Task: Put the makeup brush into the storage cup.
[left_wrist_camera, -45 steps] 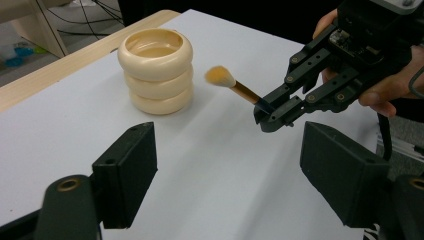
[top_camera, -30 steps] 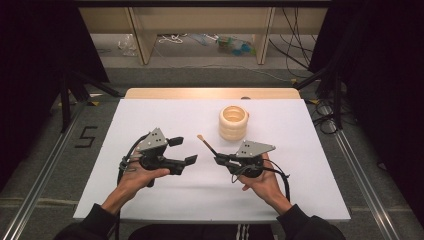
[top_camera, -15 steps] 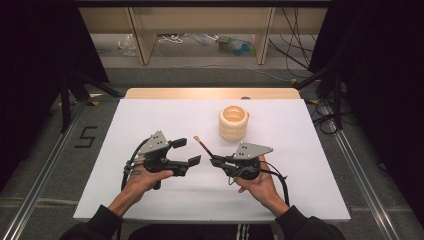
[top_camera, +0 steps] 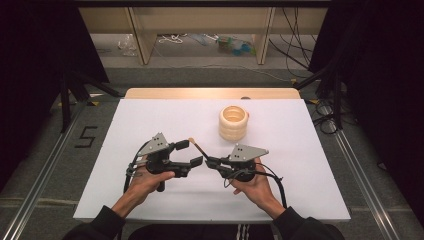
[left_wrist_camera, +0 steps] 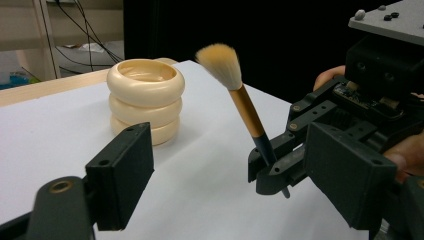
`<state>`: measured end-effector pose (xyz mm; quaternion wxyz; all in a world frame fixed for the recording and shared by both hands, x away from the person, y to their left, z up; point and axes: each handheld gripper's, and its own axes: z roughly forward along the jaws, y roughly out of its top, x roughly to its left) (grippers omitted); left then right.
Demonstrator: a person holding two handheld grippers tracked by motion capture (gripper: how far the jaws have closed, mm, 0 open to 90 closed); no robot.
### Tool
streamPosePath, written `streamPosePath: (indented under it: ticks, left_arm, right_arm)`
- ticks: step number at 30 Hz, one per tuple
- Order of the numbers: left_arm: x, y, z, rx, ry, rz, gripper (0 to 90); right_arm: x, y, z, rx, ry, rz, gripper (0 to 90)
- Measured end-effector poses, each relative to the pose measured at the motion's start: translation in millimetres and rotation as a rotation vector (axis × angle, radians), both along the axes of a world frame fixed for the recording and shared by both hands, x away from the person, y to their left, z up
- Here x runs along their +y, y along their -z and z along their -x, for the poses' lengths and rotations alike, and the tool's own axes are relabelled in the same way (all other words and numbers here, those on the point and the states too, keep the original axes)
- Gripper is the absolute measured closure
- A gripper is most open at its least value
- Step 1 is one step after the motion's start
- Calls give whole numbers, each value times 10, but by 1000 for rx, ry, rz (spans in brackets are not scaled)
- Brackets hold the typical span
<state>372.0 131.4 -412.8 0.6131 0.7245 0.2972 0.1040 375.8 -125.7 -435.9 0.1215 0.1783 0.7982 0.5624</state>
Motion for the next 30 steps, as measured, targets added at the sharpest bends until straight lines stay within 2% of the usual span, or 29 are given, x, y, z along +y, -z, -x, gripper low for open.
streamPosePath:
  ticks: [3,5,6,11,12,17,19,21,23,30]
  left_arm:
    - [-16,15,5,3,7,9,226]
    - [-18,22,-3,-11,19,4,237]
    - [-21,25,-2,-13,16,5,242]
    - [-30,29,13,1,8,44,341]
    - [-22,26,9,-10,16,38,341]
    - [-21,31,14,3,26,64,433]
    - [-19,32,6,-2,38,58,466]
    - [-24,39,7,20,39,68,502]
    - [-23,40,1,11,50,65,512]
    - [-27,42,10,20,61,89,581]
  right_arm:
    - [28,3,4,-6,4,-9,837]
    - [46,0,15,15,-17,-13,836]
    - [49,-5,10,-13,-11,-8,836]
    - [94,-5,31,-20,-15,-17,837]
    - [94,-5,31,-20,-15,-17,837]
    - [104,-13,45,-9,-22,-18,837]
    - [110,-10,36,-22,-29,-24,837]
    - [110,-16,40,-25,-21,-18,837]
    - [111,-17,40,-24,-20,-19,837]
    - [135,-12,46,-31,-17,-31,836]
